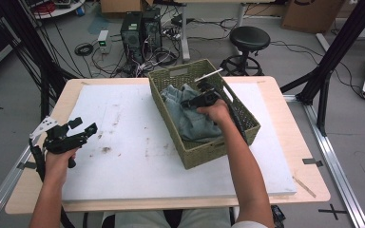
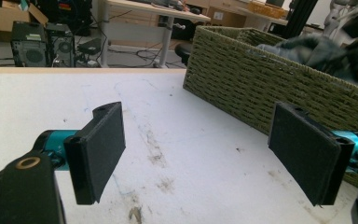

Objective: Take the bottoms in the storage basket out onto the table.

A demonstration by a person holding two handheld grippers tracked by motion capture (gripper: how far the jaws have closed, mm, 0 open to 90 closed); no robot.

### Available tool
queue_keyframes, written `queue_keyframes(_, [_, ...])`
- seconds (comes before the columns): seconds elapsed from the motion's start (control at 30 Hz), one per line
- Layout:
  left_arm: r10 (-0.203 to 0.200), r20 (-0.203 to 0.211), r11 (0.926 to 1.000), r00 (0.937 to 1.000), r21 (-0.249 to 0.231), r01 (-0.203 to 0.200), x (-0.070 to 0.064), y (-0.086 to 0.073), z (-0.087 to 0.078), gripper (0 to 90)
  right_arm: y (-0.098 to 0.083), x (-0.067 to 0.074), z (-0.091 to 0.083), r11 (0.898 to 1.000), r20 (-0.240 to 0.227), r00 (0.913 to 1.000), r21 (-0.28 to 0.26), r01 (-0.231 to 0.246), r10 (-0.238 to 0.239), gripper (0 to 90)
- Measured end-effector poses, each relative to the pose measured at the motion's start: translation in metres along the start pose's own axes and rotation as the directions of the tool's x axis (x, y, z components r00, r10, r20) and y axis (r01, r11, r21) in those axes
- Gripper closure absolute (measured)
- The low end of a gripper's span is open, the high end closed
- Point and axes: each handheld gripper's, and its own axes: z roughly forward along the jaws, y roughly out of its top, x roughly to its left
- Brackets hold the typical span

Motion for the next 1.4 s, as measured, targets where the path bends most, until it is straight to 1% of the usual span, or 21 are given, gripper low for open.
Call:
queue_keyframes(0.07, [0.0,0.001,1.0,1.0,0.0,0.0,0.0,0.0,0.001,19.3,0.003,0.001,-0.016,0.997,-0.013,0.9998,-0.07,0.016,-0.017,69.6])
queue_keyframes(0.1, [0.001,0.003,1.0,1.0,0.002,-0.001,0.0,0.0,0.002,19.3,0.005,0.003,-0.026,0.993,-0.011,0.9993,-0.111,0.033,-0.035,69.6])
queue_keyframes(0.17, [0.0,0.004,1.0,1.0,0.005,0.0,0.0,-0.001,0.003,19.3,0.007,0.006,-0.04,0.983,-0.025,0.9985,-0.177,0.044,-0.05,69.7])
queue_keyframes(0.27, [0.003,0.009,0.9999,1.0,0.01,-0.003,-0.001,-0.001,0.003,19.3,0.009,0.008,-0.063,0.959,-0.056,0.9966,-0.281,0.043,-0.061,69.7])
queue_keyframes(0.3, [0.002,0.01,1.0,1.0,0.009,-0.002,-0.001,-0.001,0.004,19.4,0.009,0.009,-0.072,0.954,-0.045,0.997,-0.298,0.046,-0.062,69.7])
queue_keyframes(0.37, [0.003,0.011,1.0,0.9999,0.009,-0.003,-0.002,-0.001,0.004,19.5,0.01,0.01,-0.083,0.95,-0.028,0.9971,-0.308,0.059,-0.071,69.8])
queue_keyframes(0.4, [0.003,0.013,1.0,0.9999,0.009,-0.003,-0.002,-0.001,0.004,19.5,0.009,0.012,-0.089,0.944,-0.018,0.9967,-0.324,0.069,-0.079,69.7])
queue_keyframes(0.53, [0.004,0.017,0.9999,0.9998,0.013,-0.005,-0.003,-0.001,0.005,19.7,0.004,0.011,-0.113,0.913,-0.011,0.9975,-0.404,0.06,-0.07,69.7])
queue_keyframes(0.6, [0.005,0.019,0.9999,0.9998,0.014,-0.006,-0.003,-0.002,0.006,19.7,0.002,0.012,-0.126,0.894,-0.016,0.9976,-0.445,0.054,-0.068,69.7])
queue_keyframes(0.63, [0.006,0.019,0.9999,0.9998,0.015,-0.006,-0.003,-0.002,0.006,19.8,0.001,0.013,-0.129,0.888,-0.008,0.9973,-0.456,0.061,-0.073,69.7])
queue_keyframes(0.67, [0.006,0.021,0.9998,0.9997,0.017,-0.007,-0.003,-0.002,0.006,19.8,0.0,0.015,-0.135,0.878,0.002,0.997,-0.473,0.069,-0.077,69.7])
queue_keyframes(0.7, [0.007,0.022,0.9998,0.9997,0.018,-0.008,-0.003,-0.002,0.007,19.8,0.0,0.017,-0.14,0.873,0.006,0.997,-0.482,0.071,-0.077,69.7])
queue_keyframes(0.77, [0.005,0.022,0.9998,0.9998,0.018,-0.005,-0.003,-0.002,0.007,19.8,0.003,0.022,-0.148,0.875,0.044,0.9944,-0.473,0.106,-0.096,69.6])
queue_keyframes(0.9, [0.005,0.025,0.9998,0.9997,0.02,-0.005,-0.003,-0.002,0.008,19.9,0.014,0.035,-0.167,0.875,0.094,0.986,-0.455,0.166,-0.138,69.6])
queue_keyframes(1.0, [0.002,0.024,0.9999,0.9997,0.015,-0.002,-0.003,-0.003,0.008,19.9,0.018,0.038,-0.177,0.872,0.105,0.983,-0.454,0.182,-0.151,69.5])
queue_keyframes(1.1, [0.002,0.024,0.9999,0.9997,0.014,-0.002,-0.003,-0.002,0.007,19.9,0.021,0.039,-0.188,0.855,0.107,0.9813,-0.482,0.192,-0.16,69.6])
queue_keyframes(1.17, [0.002,0.024,0.9999,0.9997,0.016,-0.003,-0.003,-0.002,0.007,19.9,0.024,0.04,-0.196,0.843,0.122,0.9795,-0.499,0.2,-0.16,69.6])
queue_keyframes(1.27, [0.003,0.024,0.9999,0.9997,0.017,-0.004,-0.003,-0.002,0.007,19.9,0.028,0.039,-0.207,0.833,0.138,0.9783,-0.514,0.204,-0.155,69.5])
queue_keyframes(1.3, [0.002,0.023,0.9999,0.9997,0.015,-0.002,-0.003,-0.002,0.007,19.9,0.028,0.04,-0.211,0.827,0.142,0.9772,-0.521,0.209,-0.157,69.5])
queue_keyframes(1.33, [0.002,0.023,0.9999,0.9997,0.015,-0.002,-0.003,-0.002,0.007,19.8,0.028,0.04,-0.214,0.821,0.148,0.9763,-0.529,0.213,-0.158,69.5])
queue_keyframes(1.4, [0.001,0.023,0.9999,0.9997,0.015,-0.001,-0.003,-0.003,0.007,19.9,0.028,0.041,-0.222,0.804,0.156,0.9755,-0.554,0.216,-0.155,69.5])
